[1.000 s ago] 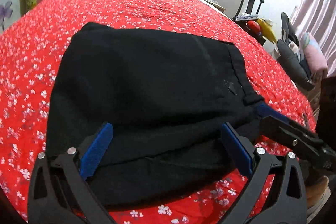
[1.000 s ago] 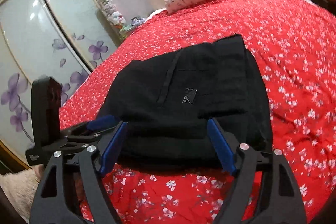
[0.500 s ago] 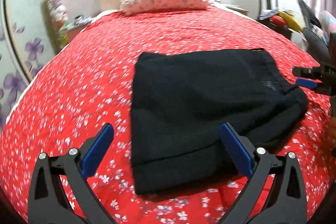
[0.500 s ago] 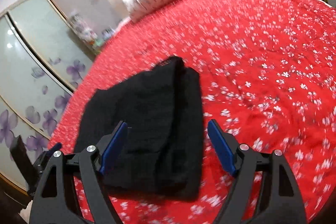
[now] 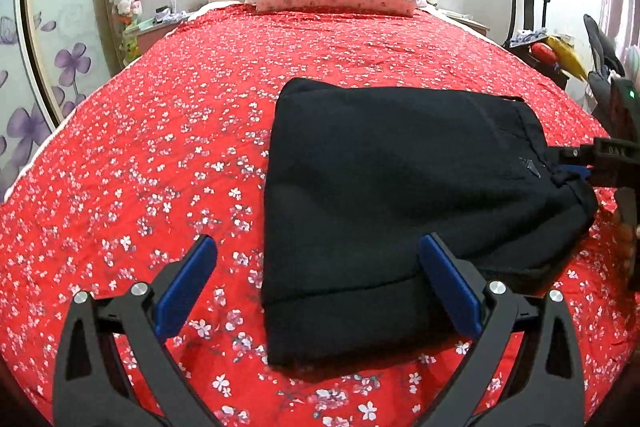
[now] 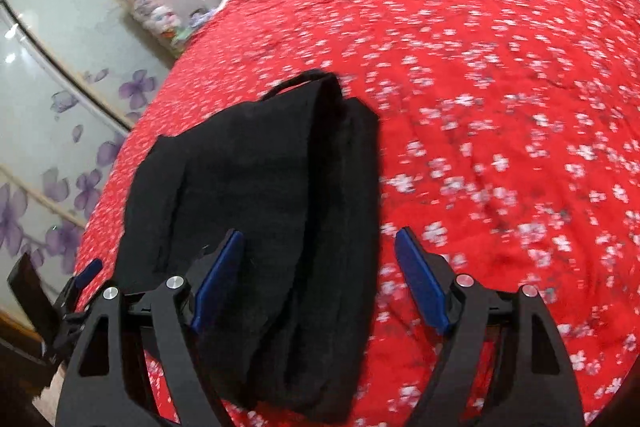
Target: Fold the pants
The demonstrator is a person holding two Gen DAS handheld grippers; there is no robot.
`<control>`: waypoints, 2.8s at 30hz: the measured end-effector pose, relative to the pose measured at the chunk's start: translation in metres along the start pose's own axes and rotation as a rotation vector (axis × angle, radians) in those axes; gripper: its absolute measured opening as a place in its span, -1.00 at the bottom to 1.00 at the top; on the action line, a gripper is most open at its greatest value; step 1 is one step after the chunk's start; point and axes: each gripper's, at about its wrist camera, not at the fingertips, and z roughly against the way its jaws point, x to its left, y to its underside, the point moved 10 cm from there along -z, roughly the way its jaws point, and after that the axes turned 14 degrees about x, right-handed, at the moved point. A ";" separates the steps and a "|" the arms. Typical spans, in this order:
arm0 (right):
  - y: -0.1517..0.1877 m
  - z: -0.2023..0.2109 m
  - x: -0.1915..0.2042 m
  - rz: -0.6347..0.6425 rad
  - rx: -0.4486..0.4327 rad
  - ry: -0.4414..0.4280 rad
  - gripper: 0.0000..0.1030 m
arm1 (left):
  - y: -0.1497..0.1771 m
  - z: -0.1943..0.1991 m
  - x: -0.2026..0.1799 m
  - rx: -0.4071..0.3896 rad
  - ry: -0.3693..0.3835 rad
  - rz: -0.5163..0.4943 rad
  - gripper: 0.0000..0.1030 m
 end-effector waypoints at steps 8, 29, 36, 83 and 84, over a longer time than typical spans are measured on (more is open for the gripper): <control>0.005 0.002 0.006 0.036 -0.019 -0.044 0.55 | 0.004 -0.005 0.004 0.002 0.047 0.041 0.96; -0.001 0.003 0.008 -0.079 0.126 -0.199 0.52 | 0.012 -0.016 0.009 0.030 0.144 0.111 0.97; -0.008 -0.012 0.023 0.001 0.170 -0.014 0.53 | 0.013 -0.018 0.009 0.036 0.152 0.115 0.97; -0.013 0.009 0.039 -0.128 -0.235 -0.269 -0.39 | -0.062 -0.053 0.051 0.312 0.404 0.245 0.71; -0.015 0.008 0.039 -0.122 -0.231 -0.268 -0.39 | -0.062 -0.058 0.048 0.330 0.423 0.243 0.65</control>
